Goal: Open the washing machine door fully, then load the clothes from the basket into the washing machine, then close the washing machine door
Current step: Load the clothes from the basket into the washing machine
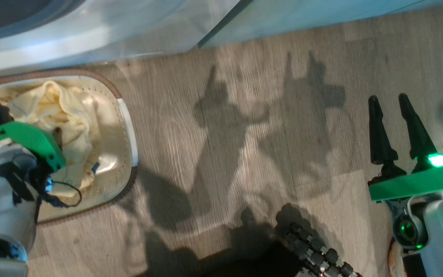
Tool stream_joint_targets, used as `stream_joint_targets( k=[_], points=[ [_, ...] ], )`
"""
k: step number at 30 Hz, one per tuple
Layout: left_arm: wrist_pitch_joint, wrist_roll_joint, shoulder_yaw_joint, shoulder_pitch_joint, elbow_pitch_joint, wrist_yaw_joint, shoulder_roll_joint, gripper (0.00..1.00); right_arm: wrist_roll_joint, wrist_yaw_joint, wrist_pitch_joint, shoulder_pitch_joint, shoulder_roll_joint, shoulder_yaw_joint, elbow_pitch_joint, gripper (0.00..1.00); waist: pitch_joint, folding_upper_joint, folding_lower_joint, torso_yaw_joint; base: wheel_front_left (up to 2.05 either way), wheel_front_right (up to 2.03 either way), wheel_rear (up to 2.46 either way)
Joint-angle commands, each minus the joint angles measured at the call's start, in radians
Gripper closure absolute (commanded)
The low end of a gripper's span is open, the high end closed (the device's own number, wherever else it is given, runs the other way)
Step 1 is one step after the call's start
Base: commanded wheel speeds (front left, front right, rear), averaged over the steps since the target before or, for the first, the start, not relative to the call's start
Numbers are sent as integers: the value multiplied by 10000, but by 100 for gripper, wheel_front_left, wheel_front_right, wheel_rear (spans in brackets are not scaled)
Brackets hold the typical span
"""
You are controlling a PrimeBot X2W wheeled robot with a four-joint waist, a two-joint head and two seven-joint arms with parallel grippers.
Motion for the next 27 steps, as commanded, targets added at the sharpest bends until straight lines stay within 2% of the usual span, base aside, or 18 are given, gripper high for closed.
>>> stream_joint_targets(
  k=[1, 13, 14, 15, 16, 21, 27],
  points=[
    [89, -84, 158, -47, 10, 119, 456, 0, -54, 2, -94, 68, -52, 130, -285, 0, 274, 0, -2, -22, 0, 0, 0],
    [283, 109, -161, -298, 46, 649, 430, 0, -119, 2, -94, 132, -28, -160, -400, 0, 605, 0, -2, 102, 0, 0, 0],
    [321, 146, -212, -290, 48, 682, 427, 27, -122, 2, -94, 128, -26, -172, -397, 0, 608, 0, -2, 108, 0, 0, 0],
    [343, 161, -244, -285, 49, 693, 416, 69, -129, 2, -94, 124, -25, -185, -389, 0, 606, 0, -2, 114, 0, 0, 0],
    [350, 173, -274, -279, 50, 696, 403, 100, -135, 2, -94, 118, -24, -192, -379, 0, 599, 0, -2, 119, 0, 0, 0],
    [-117, 242, -388, -223, 52, 647, 391, 100, -121, 2, -94, 48, -18, -113, -294, 0, 469, 0, -2, 102, 0, 0, 0],
    [-898, 177, -429, 241, 54, 451, 108, 100, -91, 2, -94, 18, -16, -118, -164, 0, -220, 0, -2, 348, 0, 0, 0]
  ],
)
